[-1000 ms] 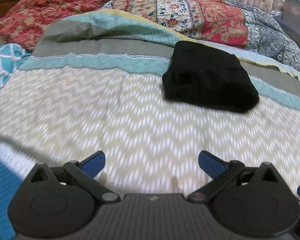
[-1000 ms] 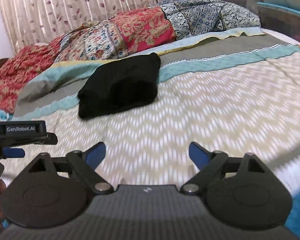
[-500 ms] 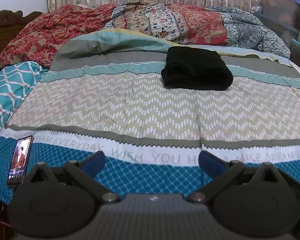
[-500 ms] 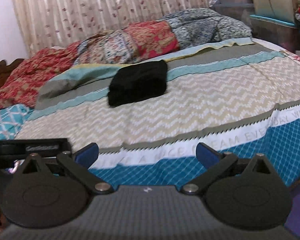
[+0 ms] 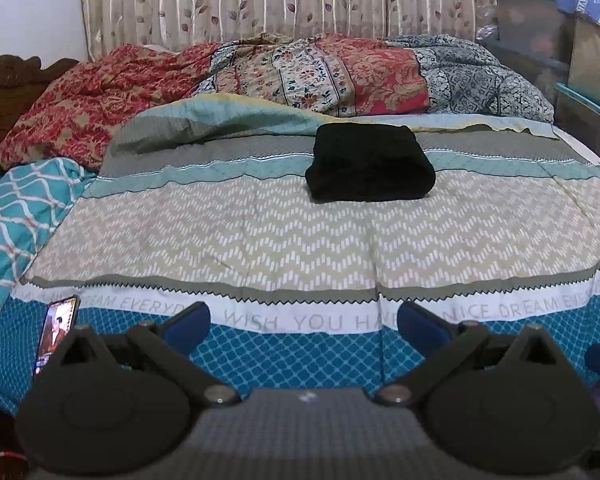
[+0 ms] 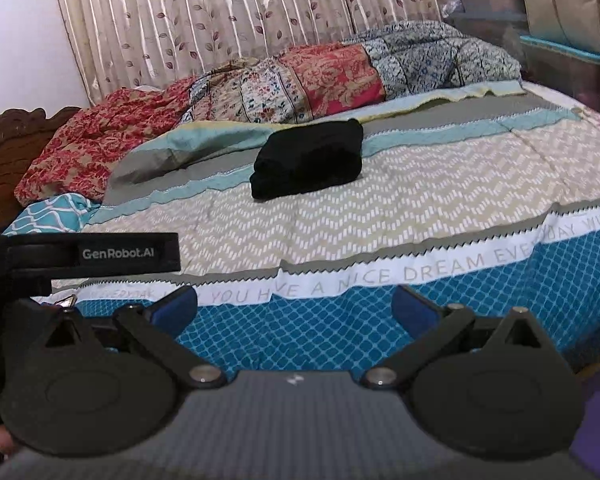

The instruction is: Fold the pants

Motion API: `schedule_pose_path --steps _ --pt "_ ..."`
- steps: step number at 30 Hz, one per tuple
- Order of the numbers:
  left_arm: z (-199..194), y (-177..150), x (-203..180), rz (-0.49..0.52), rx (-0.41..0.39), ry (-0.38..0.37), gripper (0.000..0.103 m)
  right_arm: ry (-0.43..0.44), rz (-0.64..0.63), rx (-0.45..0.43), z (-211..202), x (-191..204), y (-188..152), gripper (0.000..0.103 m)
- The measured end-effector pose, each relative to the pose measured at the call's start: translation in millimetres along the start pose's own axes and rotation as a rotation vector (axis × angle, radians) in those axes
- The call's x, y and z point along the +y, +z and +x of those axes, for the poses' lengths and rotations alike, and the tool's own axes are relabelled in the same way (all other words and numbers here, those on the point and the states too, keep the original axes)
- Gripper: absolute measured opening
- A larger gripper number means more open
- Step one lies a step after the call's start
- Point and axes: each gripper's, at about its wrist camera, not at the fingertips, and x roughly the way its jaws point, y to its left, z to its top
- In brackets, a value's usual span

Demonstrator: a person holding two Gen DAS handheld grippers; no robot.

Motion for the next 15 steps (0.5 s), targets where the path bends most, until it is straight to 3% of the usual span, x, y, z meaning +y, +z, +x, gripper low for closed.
schedule_pose_path --steps 15 --pt "-14.2 6.2 -6.0 0.004 -0.008 0.105 0.103 0.008 0.041 -0.040 -18.3 -14.9 2.2 0.103"
